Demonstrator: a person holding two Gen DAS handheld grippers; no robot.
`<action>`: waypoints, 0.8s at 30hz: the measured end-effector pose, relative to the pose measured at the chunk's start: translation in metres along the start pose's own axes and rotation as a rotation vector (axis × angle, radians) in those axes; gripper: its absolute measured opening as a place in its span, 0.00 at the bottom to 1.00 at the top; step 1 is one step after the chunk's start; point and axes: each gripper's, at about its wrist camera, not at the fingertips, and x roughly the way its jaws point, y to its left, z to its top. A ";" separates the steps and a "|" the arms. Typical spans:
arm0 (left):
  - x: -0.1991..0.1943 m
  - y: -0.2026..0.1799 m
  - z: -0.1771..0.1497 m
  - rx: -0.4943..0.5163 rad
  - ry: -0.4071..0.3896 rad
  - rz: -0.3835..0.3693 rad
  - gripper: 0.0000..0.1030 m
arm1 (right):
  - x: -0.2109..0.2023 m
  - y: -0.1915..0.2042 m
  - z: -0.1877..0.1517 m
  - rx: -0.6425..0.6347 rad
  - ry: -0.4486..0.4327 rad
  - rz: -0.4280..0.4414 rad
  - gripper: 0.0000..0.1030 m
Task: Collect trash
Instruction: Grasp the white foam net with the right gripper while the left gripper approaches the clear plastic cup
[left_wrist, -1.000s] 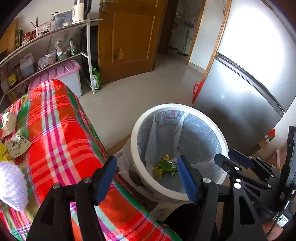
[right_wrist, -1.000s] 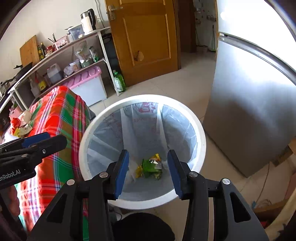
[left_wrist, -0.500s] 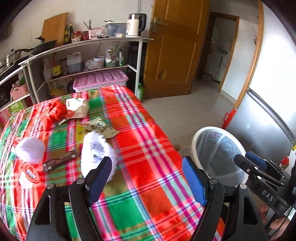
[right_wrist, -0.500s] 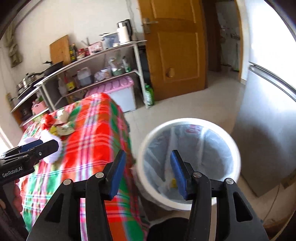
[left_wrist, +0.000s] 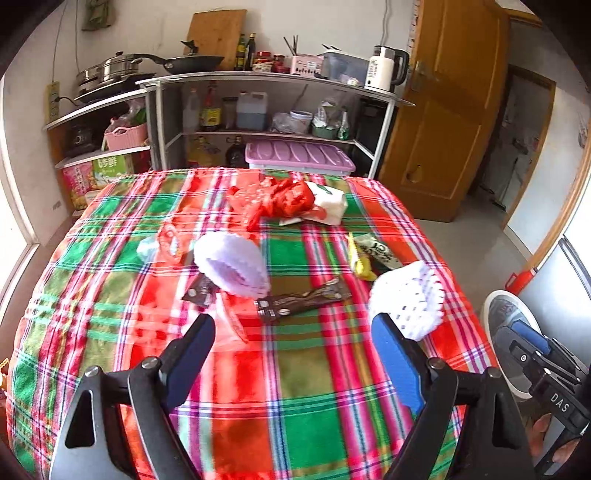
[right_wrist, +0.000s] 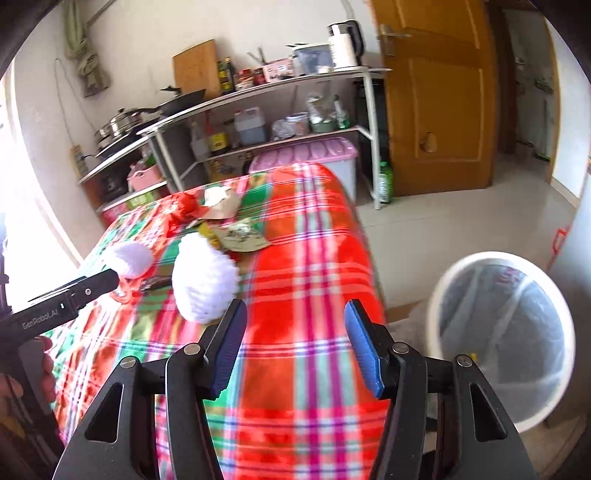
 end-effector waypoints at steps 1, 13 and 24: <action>0.001 0.008 0.000 -0.015 0.003 0.010 0.86 | 0.004 0.006 0.001 -0.006 0.003 0.022 0.57; 0.025 0.068 -0.007 -0.128 0.062 0.032 0.88 | 0.061 0.075 0.007 -0.117 0.079 0.120 0.59; 0.051 0.074 -0.004 -0.146 0.121 0.019 0.89 | 0.102 0.078 0.015 -0.083 0.145 0.038 0.59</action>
